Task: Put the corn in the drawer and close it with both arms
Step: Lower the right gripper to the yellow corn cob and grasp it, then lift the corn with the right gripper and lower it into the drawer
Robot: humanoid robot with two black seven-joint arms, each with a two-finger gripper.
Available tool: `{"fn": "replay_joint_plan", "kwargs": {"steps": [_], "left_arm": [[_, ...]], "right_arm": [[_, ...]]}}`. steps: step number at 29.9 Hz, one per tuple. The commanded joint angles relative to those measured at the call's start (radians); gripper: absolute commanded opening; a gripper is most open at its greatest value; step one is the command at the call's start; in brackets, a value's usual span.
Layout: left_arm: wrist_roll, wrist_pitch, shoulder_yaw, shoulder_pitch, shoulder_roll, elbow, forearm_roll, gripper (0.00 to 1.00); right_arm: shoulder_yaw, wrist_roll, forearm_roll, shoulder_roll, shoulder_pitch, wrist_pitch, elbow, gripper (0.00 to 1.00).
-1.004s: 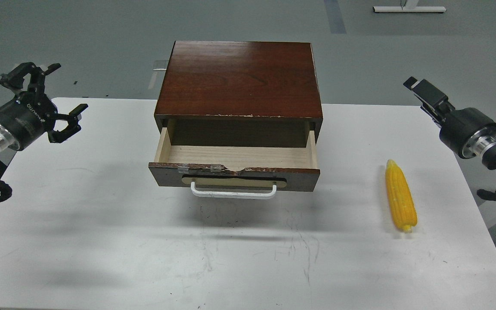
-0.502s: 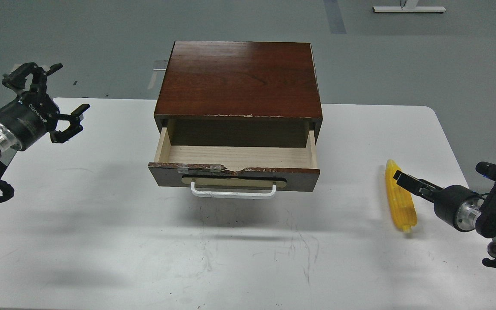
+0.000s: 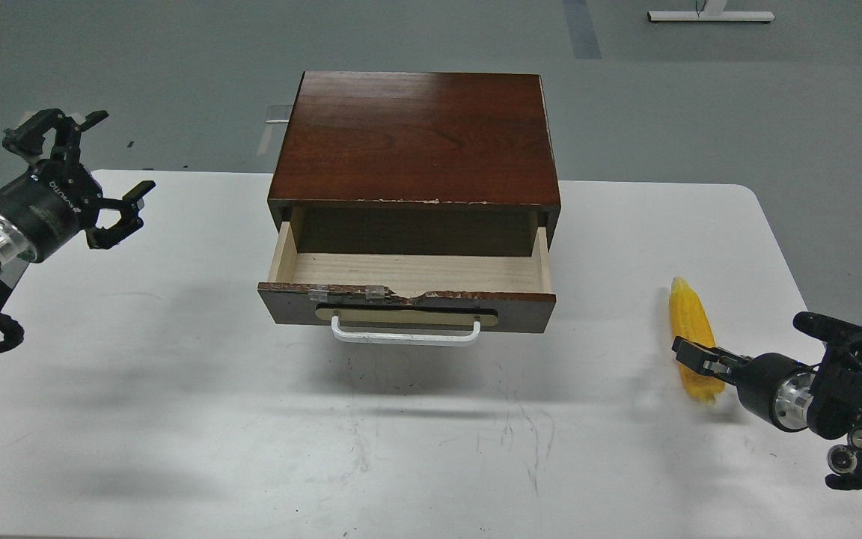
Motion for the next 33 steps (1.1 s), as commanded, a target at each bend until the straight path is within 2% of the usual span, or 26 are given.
{"fn": "replay_joint_plan", "kwargs": {"steps": [1,2,7,9,11,13,14,17,23,29,31,33], "left_arm": [[0.000,0.000,0.000,0.001,0.001,0.000,0.000,1.00],[0.000,0.000,0.000,0.001,0.001,0.000,0.000,1.00],[0.000,0.000,0.000,0.001,0.001,0.000,0.000,1.00],[0.000,0.000,0.000,0.001,0.001,0.000,0.000,1.00],[0.000,0.000,0.000,-0.001,0.004,-0.001,0.000,1.00],[0.000,0.000,0.000,-0.001,0.005,0.000,0.000,1.00],[0.000,0.000,0.000,-0.001,0.007,0.000,0.000,1.00],[0.000,0.000,0.000,-0.001,0.011,0.000,0.000,1.00],[0.000,0.000,-0.001,-0.001,0.034,0.000,0.000,1.00],[-0.001,0.000,-0.006,-0.004,0.057,0.000,0.000,1.00],[-0.001,0.000,-0.007,-0.004,0.065,0.000,0.000,1.00],[-0.001,0.000,-0.007,-0.002,0.070,0.000,0.000,1.00]], "right_arm": [[-0.005,-0.022,0.009,0.000,0.008,0.008,0.000,0.08],[-0.006,-0.021,0.012,-0.001,0.013,0.008,0.000,0.00],[-0.006,0.014,-0.005,-0.024,0.091,0.005,0.006,0.00],[0.001,0.060,-0.031,-0.061,0.172,-0.001,0.008,0.00],[0.003,0.161,-0.136,-0.087,0.311,-0.004,0.014,0.00],[0.006,0.224,-0.219,-0.095,0.391,-0.004,0.015,0.00],[0.008,0.279,-0.291,-0.095,0.475,-0.004,0.015,0.00],[0.008,0.356,-0.417,-0.071,0.634,0.007,0.023,0.00],[-0.012,0.379,-0.636,0.181,0.726,0.010,0.020,0.00],[-0.109,0.399,-0.743,0.344,0.734,0.013,-0.038,0.00],[-0.138,0.428,-0.744,0.391,0.740,0.013,-0.099,0.05],[-0.152,0.435,-0.744,0.414,0.746,0.014,-0.136,0.08]]}}
